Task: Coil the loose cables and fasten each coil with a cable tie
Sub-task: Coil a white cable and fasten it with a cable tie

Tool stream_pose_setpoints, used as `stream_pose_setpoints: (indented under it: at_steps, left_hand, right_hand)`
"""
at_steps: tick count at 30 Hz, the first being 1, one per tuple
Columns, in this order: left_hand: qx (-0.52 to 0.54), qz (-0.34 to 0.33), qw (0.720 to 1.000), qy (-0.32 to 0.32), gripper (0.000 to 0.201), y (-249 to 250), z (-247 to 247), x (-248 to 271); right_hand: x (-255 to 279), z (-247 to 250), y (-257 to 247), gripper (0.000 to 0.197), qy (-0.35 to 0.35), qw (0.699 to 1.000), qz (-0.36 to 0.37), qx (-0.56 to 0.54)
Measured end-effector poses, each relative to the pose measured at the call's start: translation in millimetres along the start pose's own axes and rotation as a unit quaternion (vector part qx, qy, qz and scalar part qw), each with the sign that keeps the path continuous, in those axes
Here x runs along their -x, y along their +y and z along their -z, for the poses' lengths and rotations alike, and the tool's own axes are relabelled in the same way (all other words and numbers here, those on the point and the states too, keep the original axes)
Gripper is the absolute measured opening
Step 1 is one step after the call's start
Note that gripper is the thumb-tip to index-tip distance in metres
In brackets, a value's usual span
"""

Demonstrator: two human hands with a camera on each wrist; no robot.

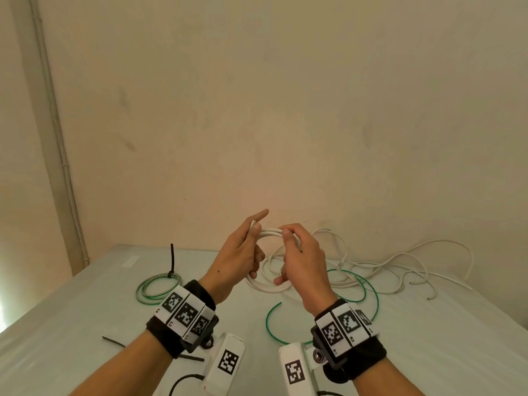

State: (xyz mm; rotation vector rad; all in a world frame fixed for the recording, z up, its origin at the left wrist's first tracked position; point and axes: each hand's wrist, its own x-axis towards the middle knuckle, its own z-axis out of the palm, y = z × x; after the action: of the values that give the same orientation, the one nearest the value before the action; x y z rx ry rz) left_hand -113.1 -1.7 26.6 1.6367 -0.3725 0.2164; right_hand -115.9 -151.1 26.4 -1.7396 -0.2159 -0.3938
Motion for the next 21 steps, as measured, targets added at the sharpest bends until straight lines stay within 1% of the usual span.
stream_pose_setpoints:
  at_steps: [2,5,8,11,13,14,16,19,21]
  left_hand:
    - [-0.018,0.001,1.000,-0.009,0.035,0.5,1.9,-2.5]
    - [-0.064,0.000,0.997,-0.043,0.035,2.4,5.0,-2.1]
    - [-0.119,-0.018,0.991,-0.066,0.039,1.8,6.5,-2.3]
    - [-0.161,-0.024,0.985,-0.063,0.043,2.4,4.9,-1.1]
    - [-0.133,-0.011,0.990,-0.045,0.044,4.8,6.1,1.8]
    - [-0.121,-0.003,0.992,-0.039,0.044,6.5,7.7,2.7]
    - [-0.127,0.014,0.991,-0.047,0.045,8.1,11.3,1.2]
    - [-0.182,0.049,0.978,-0.091,0.047,8.0,13.3,-3.8]
    - [-0.178,0.085,0.974,-0.115,0.046,8.8,12.9,-4.7]
  right_hand:
    - [-1.7,-1.9,0.0,0.020,-0.017,0.999,-0.018,-0.023]
    - [-6.9,-3.8,2.3,0.020,-0.048,0.996,-0.049,-0.056]
    - [-9.9,-5.0,2.7,0.020,-0.051,0.993,-0.082,-0.070]
    - [-8.4,-5.4,2.7,0.021,-0.048,0.987,-0.115,-0.104]
    - [-6.4,-4.1,2.9,0.020,-0.056,0.986,-0.124,-0.101]
    - [-5.7,-3.2,4.2,0.020,-0.058,0.990,-0.112,-0.069]
    - [-3.3,-1.4,4.4,0.020,-0.063,0.996,-0.057,0.031]
    - [-2.2,-1.2,2.4,0.021,-0.085,0.983,0.033,0.160]
    - [-3.0,-0.3,0.5,0.022,-0.088,0.973,0.063,0.205]
